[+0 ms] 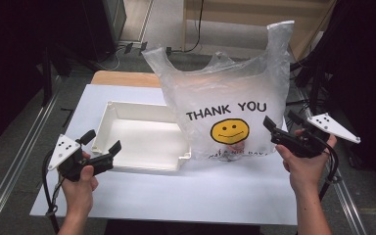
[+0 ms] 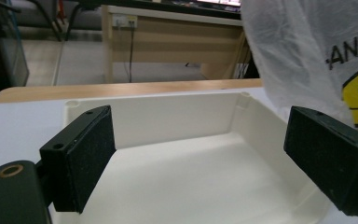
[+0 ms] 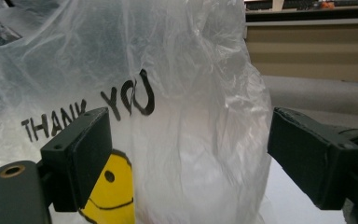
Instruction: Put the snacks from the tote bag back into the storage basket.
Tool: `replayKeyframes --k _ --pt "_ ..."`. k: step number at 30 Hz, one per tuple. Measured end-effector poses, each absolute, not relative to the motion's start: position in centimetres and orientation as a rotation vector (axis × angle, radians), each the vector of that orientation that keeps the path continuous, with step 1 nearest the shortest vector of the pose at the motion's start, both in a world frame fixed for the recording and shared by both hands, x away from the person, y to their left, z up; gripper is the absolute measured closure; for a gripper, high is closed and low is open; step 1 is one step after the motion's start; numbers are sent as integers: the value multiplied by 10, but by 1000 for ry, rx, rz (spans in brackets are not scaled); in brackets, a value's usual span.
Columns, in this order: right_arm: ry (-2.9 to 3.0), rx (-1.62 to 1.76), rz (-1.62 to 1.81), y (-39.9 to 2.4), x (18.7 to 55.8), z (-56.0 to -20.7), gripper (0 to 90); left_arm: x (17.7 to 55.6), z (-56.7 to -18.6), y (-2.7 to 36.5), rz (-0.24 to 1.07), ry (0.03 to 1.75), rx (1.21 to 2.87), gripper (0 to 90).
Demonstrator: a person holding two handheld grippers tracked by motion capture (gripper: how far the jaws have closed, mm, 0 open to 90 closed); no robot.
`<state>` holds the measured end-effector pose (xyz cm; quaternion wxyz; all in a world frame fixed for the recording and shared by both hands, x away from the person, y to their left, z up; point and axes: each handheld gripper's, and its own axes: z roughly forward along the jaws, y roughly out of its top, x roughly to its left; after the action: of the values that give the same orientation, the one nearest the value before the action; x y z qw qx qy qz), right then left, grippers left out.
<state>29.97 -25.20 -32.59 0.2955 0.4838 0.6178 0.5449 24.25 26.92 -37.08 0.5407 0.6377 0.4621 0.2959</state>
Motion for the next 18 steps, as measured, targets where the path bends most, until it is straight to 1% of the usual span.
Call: replayKeyframes --k 3,4,5,6,7,10,11,13,14,15,16,17,18 --pt "1646 1307 1467 -250 308 -325 160 250 -370 256 687 1080 1540 88" --pt "1644 1305 1476 -249 309 -325 185 252 -369 252 682 1074 1549 88" --pt "1646 1307 1485 -248 310 -324 240 255 -369 248 678 1071 1552 88" --pt "1658 1278 1513 -246 310 -324 324 257 -369 245 671 1070 1556 88" --pt "1658 1278 1513 -246 310 -324 324 260 -368 242 662 1064 1560 88" --pt "1672 1263 1562 -245 309 -325 485 268 -364 232 655 1048 1576 88" --pt "1672 1263 1562 -245 309 -325 485 270 -363 228 656 1041 1581 88" --pt "1674 1272 1579 -246 309 -326 635 276 -359 222 651 1032 1587 88" --pt "1676 1282 1609 -247 309 -326 765 279 -357 218 646 1028 1586 88" --pt "1676 1282 1609 -247 309 -326 765 282 -355 215 645 1022 1587 88" --pt "1701 1279 1621 -248 309 -327 869 285 -353 212 639 1014 1589 88" --pt "1701 1279 1621 -248 309 -327 869 289 -351 208 638 1006 1593 88" --pt "1707 1274 1622 -248 309 -328 894 292 -350 205 646 1003 1597 88"
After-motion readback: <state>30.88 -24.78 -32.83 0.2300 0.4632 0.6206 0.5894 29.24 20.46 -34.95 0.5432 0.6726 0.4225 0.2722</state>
